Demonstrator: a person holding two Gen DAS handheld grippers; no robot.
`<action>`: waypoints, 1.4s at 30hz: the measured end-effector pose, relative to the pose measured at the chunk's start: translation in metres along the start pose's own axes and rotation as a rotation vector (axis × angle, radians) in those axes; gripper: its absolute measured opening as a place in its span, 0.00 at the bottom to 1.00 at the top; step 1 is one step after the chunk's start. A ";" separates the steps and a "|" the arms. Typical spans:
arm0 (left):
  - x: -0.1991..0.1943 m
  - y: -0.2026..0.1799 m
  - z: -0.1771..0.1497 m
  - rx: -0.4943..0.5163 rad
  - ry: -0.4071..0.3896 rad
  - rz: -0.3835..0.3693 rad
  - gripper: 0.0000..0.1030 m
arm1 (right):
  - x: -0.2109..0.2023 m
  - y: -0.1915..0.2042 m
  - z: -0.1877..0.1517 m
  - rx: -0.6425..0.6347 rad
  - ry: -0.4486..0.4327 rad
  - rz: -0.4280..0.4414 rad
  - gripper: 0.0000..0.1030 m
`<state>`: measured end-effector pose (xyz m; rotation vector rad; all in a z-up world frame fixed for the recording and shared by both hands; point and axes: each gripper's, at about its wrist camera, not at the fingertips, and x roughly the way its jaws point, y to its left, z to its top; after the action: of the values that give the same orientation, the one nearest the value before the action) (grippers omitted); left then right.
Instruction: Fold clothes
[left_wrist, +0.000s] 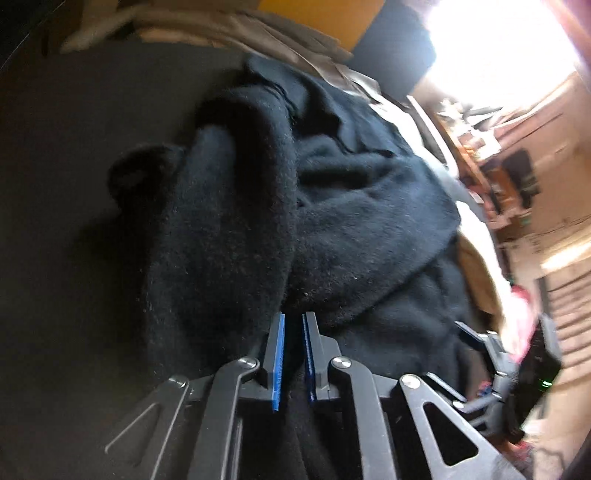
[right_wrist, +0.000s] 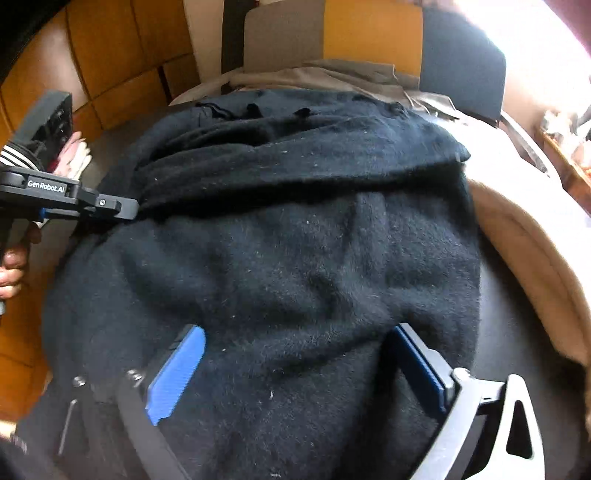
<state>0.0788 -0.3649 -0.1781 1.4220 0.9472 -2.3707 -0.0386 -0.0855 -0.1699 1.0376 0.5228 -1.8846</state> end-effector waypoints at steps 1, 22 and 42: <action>0.000 0.005 0.009 -0.007 -0.009 0.029 0.10 | 0.007 0.005 0.008 0.004 -0.008 -0.009 1.00; -0.072 0.016 -0.100 -0.038 -0.069 -0.209 0.21 | -0.006 -0.166 0.049 0.208 -0.023 -0.098 0.98; -0.066 0.034 -0.134 -0.127 -0.044 -0.063 0.22 | -0.033 0.046 -0.016 -0.356 0.068 0.054 0.34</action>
<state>0.2245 -0.3164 -0.1794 1.3059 1.1249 -2.3290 0.0159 -0.0808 -0.1494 0.8705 0.8279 -1.6374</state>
